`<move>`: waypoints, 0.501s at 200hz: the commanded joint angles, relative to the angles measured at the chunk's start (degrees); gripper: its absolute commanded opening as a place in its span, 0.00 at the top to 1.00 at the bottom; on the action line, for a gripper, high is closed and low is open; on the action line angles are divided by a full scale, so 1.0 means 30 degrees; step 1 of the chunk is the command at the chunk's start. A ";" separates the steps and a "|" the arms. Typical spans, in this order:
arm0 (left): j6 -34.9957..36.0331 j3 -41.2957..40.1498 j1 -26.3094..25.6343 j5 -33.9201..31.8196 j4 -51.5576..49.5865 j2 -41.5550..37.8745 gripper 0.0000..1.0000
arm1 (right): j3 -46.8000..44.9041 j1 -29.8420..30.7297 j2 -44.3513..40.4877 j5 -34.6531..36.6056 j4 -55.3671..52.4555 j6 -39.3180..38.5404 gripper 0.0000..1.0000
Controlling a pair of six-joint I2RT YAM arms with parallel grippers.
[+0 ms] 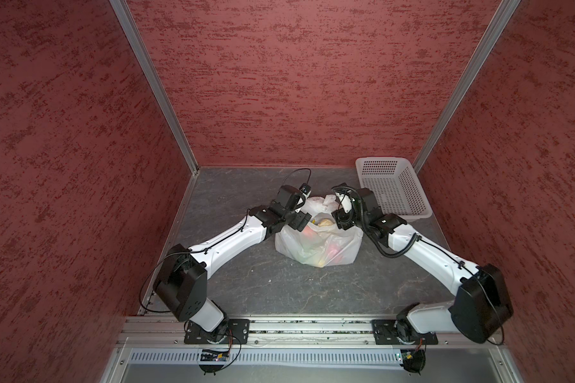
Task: Untie the knot of the plastic bag and take out the fruit
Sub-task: Untie the plastic bag at the center of the table.
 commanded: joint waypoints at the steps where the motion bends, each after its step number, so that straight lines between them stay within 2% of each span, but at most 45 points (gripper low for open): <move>1: 0.0560 0.0425 0.0264 0.1155 0.0808 0.0345 0.04 | 0.0409 0.0099 0.0481 -0.0133 0.0776 -0.0881 0.39; 10: 0.0569 0.0612 0.0468 0.1640 0.0919 0.0587 0.04 | 0.0417 0.0077 0.0548 -0.0376 0.0835 -0.0889 0.46; 21: 0.0323 0.0886 0.0870 0.2332 0.0989 0.1044 0.04 | 0.0383 0.0096 0.0506 -0.0535 0.0832 -0.0865 0.61; 46: 0.0657 0.1195 0.1567 0.4559 0.1028 0.1834 0.05 | 0.0265 0.0085 0.0319 -0.0827 0.0708 -0.0775 0.81; 65: 0.0991 0.1333 0.1772 0.5222 0.0950 0.2307 0.12 | 0.0306 0.0100 0.0206 -0.0874 0.0496 -0.0651 0.99; 77: 0.1096 0.1452 0.1938 0.5415 0.0785 0.2568 0.20 | 0.0302 0.0099 0.0064 -0.0758 0.0389 -0.0556 1.00; 100: 0.1216 0.1225 0.2230 0.5703 0.0923 0.2516 0.44 | 0.0233 0.0096 -0.0321 -0.0541 0.0245 -0.0306 1.00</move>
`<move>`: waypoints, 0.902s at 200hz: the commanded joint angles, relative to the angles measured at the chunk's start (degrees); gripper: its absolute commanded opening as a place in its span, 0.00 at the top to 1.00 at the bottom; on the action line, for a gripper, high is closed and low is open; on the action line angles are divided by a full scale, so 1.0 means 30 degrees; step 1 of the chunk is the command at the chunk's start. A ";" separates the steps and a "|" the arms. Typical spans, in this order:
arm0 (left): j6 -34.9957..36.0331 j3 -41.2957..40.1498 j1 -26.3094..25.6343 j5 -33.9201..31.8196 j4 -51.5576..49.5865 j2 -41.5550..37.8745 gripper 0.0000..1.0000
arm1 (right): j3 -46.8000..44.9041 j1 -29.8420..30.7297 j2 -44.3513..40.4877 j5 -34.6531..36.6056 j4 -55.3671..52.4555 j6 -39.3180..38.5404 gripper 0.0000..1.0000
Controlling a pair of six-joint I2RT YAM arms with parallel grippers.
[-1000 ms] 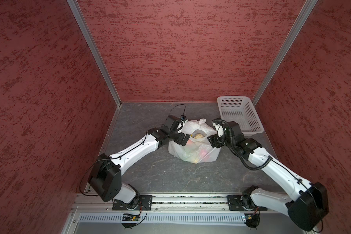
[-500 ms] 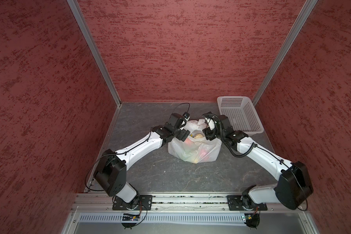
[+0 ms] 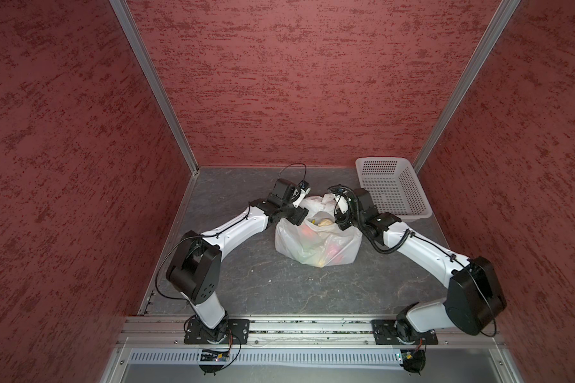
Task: Untie the knot of the plastic bag and take out the fruit
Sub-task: Untie the plastic bag at the center of the table.
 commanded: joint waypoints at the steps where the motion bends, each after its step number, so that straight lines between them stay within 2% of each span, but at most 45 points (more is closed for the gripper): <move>1: 0.0305 0.0179 0.0251 0.1199 0.0292 -0.0120 0.45 | 0.0226 0.0097 -0.0821 -0.0036 -0.0037 0.0240 1.00; 31: 0.0392 -0.0390 0.0647 0.1737 0.0549 -0.0872 0.80 | -0.0039 0.0026 -0.1262 0.0458 -0.0254 0.0570 1.00; 55: 0.0309 -0.1086 0.1121 0.2486 0.0616 -0.1680 1.00 | -0.0359 -0.0264 -0.1706 0.0816 -0.0314 0.1051 1.00; 154: -0.0849 -0.4877 0.4403 0.5477 0.0522 -0.6190 1.00 | -0.2034 -0.4189 -0.3717 -0.0076 -0.0976 0.3280 1.00; 171: -0.1267 -0.5133 0.4713 0.5536 0.0504 -0.6600 1.00 | -0.2130 -0.4297 -0.3897 -0.0315 -0.0973 0.3454 1.00; 177: -0.1352 -0.5138 0.4715 0.5499 0.0495 -0.6728 0.94 | -0.2092 -0.4320 -0.3928 -0.0494 -0.1036 0.3481 1.00; 180: -0.1389 -0.5134 0.4710 0.5498 0.0472 -0.6794 0.86 | -0.2067 -0.4320 -0.3945 -0.0640 -0.1048 0.3493 1.00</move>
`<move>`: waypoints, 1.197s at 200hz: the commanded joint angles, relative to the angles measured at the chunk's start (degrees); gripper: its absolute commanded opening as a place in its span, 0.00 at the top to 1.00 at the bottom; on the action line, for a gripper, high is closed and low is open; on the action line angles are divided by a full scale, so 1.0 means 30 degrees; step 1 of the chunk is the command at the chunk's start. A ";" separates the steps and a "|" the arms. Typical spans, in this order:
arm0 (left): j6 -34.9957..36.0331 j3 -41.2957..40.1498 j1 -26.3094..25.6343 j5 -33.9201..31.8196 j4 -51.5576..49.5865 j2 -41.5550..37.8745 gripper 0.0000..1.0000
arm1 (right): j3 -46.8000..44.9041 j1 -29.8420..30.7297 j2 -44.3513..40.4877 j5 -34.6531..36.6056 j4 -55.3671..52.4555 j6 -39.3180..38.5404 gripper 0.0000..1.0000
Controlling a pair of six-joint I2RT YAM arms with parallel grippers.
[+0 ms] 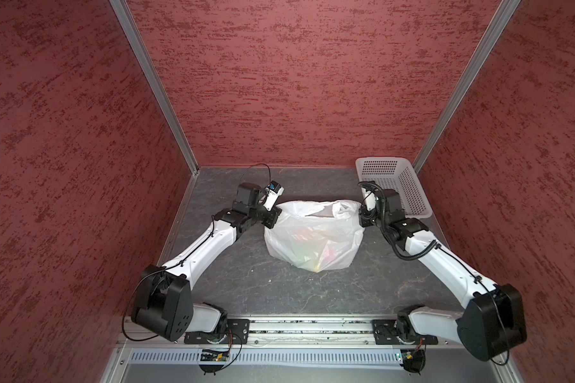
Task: Untie the knot of the plastic bag and take out the fruit
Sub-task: Untie the plastic bag at the center of the table.
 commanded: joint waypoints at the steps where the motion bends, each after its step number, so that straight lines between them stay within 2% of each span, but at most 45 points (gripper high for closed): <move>1: -0.0721 -0.0158 0.0282 0.0478 0.0002 -0.0643 0.83 | -0.0049 -0.0248 -0.0513 -0.0647 -0.0377 0.0659 1.00; 19: -0.0964 0.0243 -0.0301 -0.0231 -0.0118 -0.0983 0.28 | 0.0075 -0.0223 -0.0823 -0.1616 -0.0312 0.0670 1.00; 32: -0.0779 0.0606 -0.1271 -0.1388 -0.0093 -0.1250 0.03 | 0.0151 -0.0200 -0.1289 -0.2313 -0.0243 0.0704 1.00; 35: -0.0700 0.0698 -0.1564 -0.1735 -0.0052 -0.1309 0.00 | 0.0184 -0.0209 -0.1396 -0.2463 -0.0230 0.0699 1.00; 58: -0.0024 0.1504 -0.3856 -0.4542 0.0431 -0.1323 0.01 | 0.0881 -0.0137 -0.1979 -0.3292 -0.0796 0.0663 1.00; 83: 0.0510 0.2977 -0.5790 -0.6914 0.0867 -0.0075 0.01 | 0.1548 -0.0063 -0.2561 -0.3949 -0.1302 0.0671 1.00; 119: 0.1155 0.4733 -0.7187 -0.8872 0.1594 0.2375 0.01 | 0.2258 0.0014 -0.2797 -0.4471 -0.1840 0.0961 1.00; 142: 0.1639 0.5937 -0.7817 -1.1150 0.1569 0.4200 0.01 | 0.2319 0.0068 -0.3013 -0.4469 -0.1753 0.1303 1.00; 164: 0.1433 0.7162 -0.7824 -1.4637 0.1350 0.6061 0.00 | 0.2245 0.0099 -0.3331 -0.4415 -0.1723 0.1717 1.00; 175: 0.1188 0.7748 -0.7625 -1.5560 0.1127 0.6729 0.01 | 0.2145 0.0096 -0.3455 -0.4334 -0.1750 0.1889 1.00; 202: 0.0239 0.8668 -0.6459 -1.5837 -0.0460 0.7254 0.01 | 0.1827 0.0099 -0.3596 -0.3618 -0.1955 0.2019 1.00; 224: 0.0163 0.8284 -0.4984 -1.6040 -0.1585 0.6875 0.01 | 0.1671 0.0094 -0.3750 -0.2794 -0.2110 0.2171 1.00; 239: 0.0326 0.7551 -0.3886 -1.5289 -0.1867 0.5984 0.00 | 0.1660 0.0084 -0.3700 -0.2440 -0.2263 0.2207 1.00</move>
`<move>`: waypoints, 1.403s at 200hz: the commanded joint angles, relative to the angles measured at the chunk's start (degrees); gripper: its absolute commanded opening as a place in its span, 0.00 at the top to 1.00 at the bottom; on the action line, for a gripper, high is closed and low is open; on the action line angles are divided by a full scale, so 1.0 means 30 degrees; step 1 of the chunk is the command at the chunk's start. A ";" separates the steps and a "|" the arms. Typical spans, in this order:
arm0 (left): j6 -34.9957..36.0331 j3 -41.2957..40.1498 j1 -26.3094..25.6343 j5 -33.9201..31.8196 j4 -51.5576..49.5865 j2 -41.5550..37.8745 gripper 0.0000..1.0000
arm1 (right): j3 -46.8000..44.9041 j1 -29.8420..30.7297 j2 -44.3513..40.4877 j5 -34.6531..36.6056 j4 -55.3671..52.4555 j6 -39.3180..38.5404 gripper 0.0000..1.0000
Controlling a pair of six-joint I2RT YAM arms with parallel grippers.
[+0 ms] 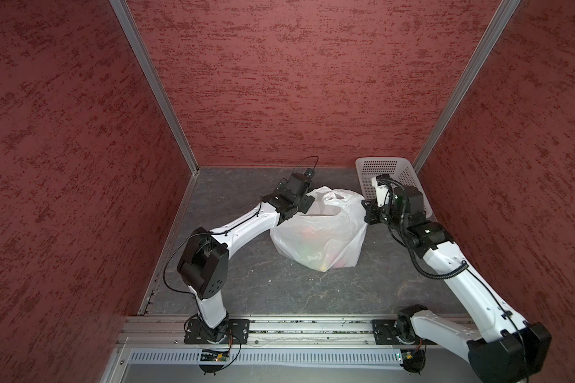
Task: Untie the knot of the plastic bag and take out the fruit
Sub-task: Untie the plastic bag at the center of the table.
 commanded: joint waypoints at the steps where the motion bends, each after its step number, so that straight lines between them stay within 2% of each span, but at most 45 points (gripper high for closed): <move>1: -0.0254 -0.0604 0.1657 -0.0285 -0.1355 -0.1406 0.00 | -0.0082 0.0085 -0.0337 0.1212 -0.0282 0.0358 1.00; 28: -0.0014 -0.1888 0.3236 0.3444 -0.1937 -0.3616 0.00 | -0.0106 0.0074 0.0064 0.1773 -0.0552 0.0461 1.00; 43: 0.0267 -0.2868 0.3878 0.7014 -0.1865 -0.5018 0.02 | -0.0142 0.0063 0.0343 0.1747 -0.0541 0.0578 1.00; 63: 0.0479 -0.3685 0.4083 1.1510 -0.1901 -0.6379 0.19 | 0.0008 0.0092 0.0864 0.0849 -0.0472 0.0445 1.00; 79: 0.0446 -0.3775 0.3802 1.3537 -0.2053 -0.6933 0.38 | 0.0365 0.0106 0.1200 -0.0177 -0.0674 -0.0109 1.00; 101: -0.0142 -0.3903 0.3459 1.4784 -0.1750 -0.7543 0.59 | 0.1283 0.0243 0.1118 -0.1045 -0.1186 -0.1148 0.72; 131: -0.0904 -0.4174 0.3368 1.7004 -0.1065 -0.8234 0.72 | 0.3547 0.0533 0.1199 -0.2431 -0.2055 -0.2443 0.39; 158: -0.1092 -0.4083 0.3062 1.7141 -0.1352 -0.8270 0.80 | 0.5394 0.1423 0.2180 -0.2659 -0.2445 -0.3440 0.19; 171: -0.1147 -0.4168 0.2932 1.6707 -0.1236 -0.8271 0.83 | 0.6206 0.1848 0.2904 -0.2381 -0.2610 -0.3872 0.14; 180: -0.1178 -0.4271 0.2773 1.6078 -0.1178 -0.8228 0.78 | 0.6775 0.2063 0.3485 -0.2283 -0.2614 -0.4090 0.10; 185: -0.1182 -0.4261 0.2666 1.5566 -0.1176 -0.8152 0.66 | 0.7060 0.2133 0.3794 -0.2249 -0.2548 -0.4205 0.09; 191: -0.1228 -0.4213 0.2531 1.4863 -0.1261 -0.7986 0.41 | 0.7359 0.2221 0.4166 -0.2250 -0.2435 -0.4277 0.08; 194: -0.1287 -0.4185 0.2450 1.4454 -0.1271 -0.7873 0.32 | 0.7519 0.2244 0.4316 -0.2228 -0.2367 -0.4309 0.08; 202: -0.1413 -0.4094 0.2266 1.3526 -0.1301 -0.7529 0.19 | 0.7927 0.2354 0.4731 -0.2122 -0.2188 -0.4314 0.07; 211: -0.1552 -0.4110 0.2042 1.2468 -0.1119 -0.7145 0.09 | 0.8322 0.2405 0.5161 -0.1921 -0.2041 -0.4300 0.06; 236: -0.1793 -0.3205 0.0929 0.8195 -0.1182 -0.5107 0.04 | 0.8732 0.2492 0.5736 -0.1395 -0.1540 -0.3948 0.06; 262: -0.1470 -0.1484 -0.0191 0.2362 -0.1235 -0.1995 0.01 | 0.8377 0.2546 0.5541 -0.0791 -0.1218 -0.3713 0.06; 280: -0.1343 -0.0304 -0.0266 -0.0095 -0.1098 -0.0109 0.01 | 0.8015 0.2581 0.5230 -0.0413 -0.1169 -0.3589 0.06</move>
